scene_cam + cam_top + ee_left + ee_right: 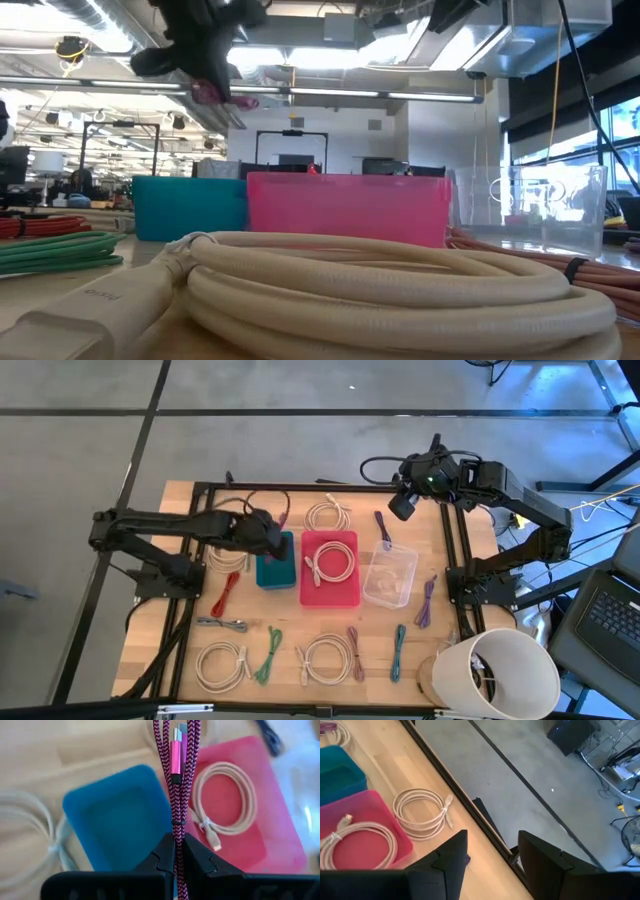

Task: Pick & Place USB Port
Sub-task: Put the pink and black charger cable into the blue bin

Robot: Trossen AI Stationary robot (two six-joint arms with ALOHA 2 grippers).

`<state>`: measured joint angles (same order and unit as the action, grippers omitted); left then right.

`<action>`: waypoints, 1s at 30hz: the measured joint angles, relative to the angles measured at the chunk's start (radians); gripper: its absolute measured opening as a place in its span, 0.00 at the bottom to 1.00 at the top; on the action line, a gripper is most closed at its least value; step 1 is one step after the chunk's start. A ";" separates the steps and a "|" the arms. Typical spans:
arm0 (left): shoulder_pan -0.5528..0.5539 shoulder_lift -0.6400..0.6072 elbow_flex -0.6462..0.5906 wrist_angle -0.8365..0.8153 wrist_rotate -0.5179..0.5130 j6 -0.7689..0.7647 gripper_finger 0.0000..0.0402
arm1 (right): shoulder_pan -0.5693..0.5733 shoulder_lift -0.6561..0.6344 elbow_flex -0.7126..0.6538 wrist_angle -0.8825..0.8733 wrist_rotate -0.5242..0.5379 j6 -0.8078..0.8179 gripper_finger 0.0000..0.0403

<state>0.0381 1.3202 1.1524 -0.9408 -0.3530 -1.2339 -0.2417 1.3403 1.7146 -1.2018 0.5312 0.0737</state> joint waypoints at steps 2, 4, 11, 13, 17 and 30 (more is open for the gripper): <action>-0.017 0.030 -0.005 0.000 -0.018 -0.106 0.02 | 0.000 0.000 0.000 0.000 0.000 -0.026 0.44; -0.031 0.062 -0.004 0.003 -0.034 -0.196 0.02 | 0.000 0.000 0.000 0.000 0.000 -0.054 0.44; -0.037 0.154 -0.005 0.002 -0.029 -0.340 0.02 | 0.000 0.000 0.000 0.000 0.000 -0.117 0.44; -0.033 0.176 -0.005 0.002 -0.012 -0.377 0.02 | 0.000 0.000 0.000 0.000 0.000 -0.137 0.44; -0.029 0.226 -0.005 0.003 0.031 -0.412 0.02 | 0.000 0.000 0.000 -0.001 0.000 -0.168 0.44; 0.012 0.351 -0.005 0.097 0.088 -0.340 0.02 | 0.000 0.000 0.000 -0.007 0.000 -0.194 0.44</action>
<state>0.0503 1.6713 1.1477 -0.8440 -0.2645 -1.5738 -0.2420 1.3403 1.7145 -1.2085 0.5311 -0.1199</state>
